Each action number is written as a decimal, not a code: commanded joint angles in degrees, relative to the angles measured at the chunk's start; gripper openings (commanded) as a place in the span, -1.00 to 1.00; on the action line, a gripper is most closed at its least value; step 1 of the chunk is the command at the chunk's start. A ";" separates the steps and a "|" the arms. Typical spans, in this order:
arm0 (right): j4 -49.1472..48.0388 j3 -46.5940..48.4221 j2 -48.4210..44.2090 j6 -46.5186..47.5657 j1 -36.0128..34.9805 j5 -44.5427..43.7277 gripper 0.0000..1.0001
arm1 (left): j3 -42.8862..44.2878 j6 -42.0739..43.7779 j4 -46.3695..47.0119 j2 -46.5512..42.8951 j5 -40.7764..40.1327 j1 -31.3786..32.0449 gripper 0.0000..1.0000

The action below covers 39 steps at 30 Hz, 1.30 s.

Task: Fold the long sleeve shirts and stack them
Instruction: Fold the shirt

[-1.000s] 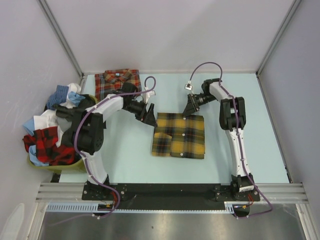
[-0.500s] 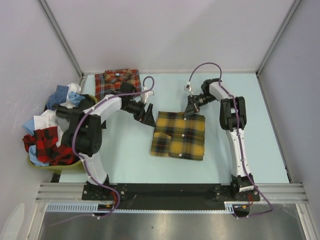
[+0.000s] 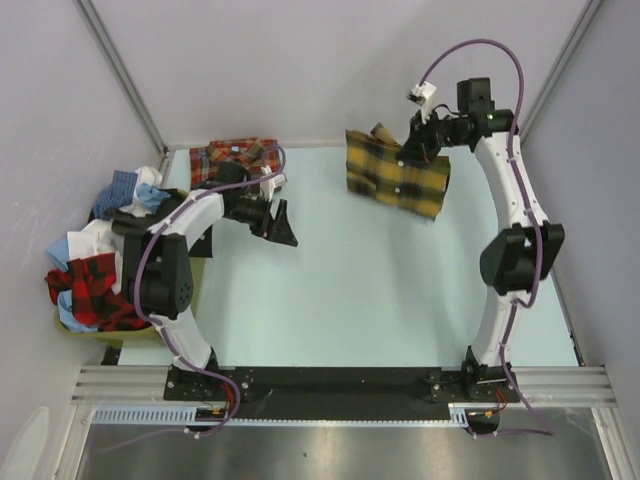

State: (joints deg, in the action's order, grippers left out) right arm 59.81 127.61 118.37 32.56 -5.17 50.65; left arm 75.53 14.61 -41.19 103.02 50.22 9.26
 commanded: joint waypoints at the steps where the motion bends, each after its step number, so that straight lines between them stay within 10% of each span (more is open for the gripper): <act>1: -21.41 -17.96 -13.57 3.46 -8.07 -16.95 -1.00 | -1.52 0.16 2.25 -5.46 -0.28 -2.57 0.69; 6: -56.06 -62.81 -26.33 16.46 -23.10 -48.02 -1.00 | -5.99 -7.13 7.70 -7.83 0.58 -6.79 0.80; 11: -79.65 -81.18 -25.81 17.46 -38.03 -64.09 -1.00 | -8.81 -7.76 8.32 -11.00 0.67 -8.46 0.84; 19: -81.09 -87.98 -27.31 12.28 -51.86 -69.73 -0.95 | -15.49 -8.44 8.66 -16.62 0.15 -9.08 0.86; 24: -69.53 -81.23 -27.84 2.97 -56.09 -64.56 -0.25 | -24.36 -16.43 18.15 -22.59 -0.99 -9.08 0.88; 31: -47.18 -58.38 -31.00 -9.07 -43.33 -34.01 0.88 | -32.97 -32.94 29.05 -27.08 -2.14 -10.31 0.88; 39: -25.40 -41.42 -17.14 -13.83 -10.76 -12.78 0.65 | -43.70 -51.42 51.28 -21.65 -6.27 6.01 0.59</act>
State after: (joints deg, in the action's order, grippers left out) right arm 16.86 80.34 92.38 22.74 -27.59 27.16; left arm 34.79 -24.21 -6.02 77.69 45.78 7.92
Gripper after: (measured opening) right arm 0.865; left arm 0.847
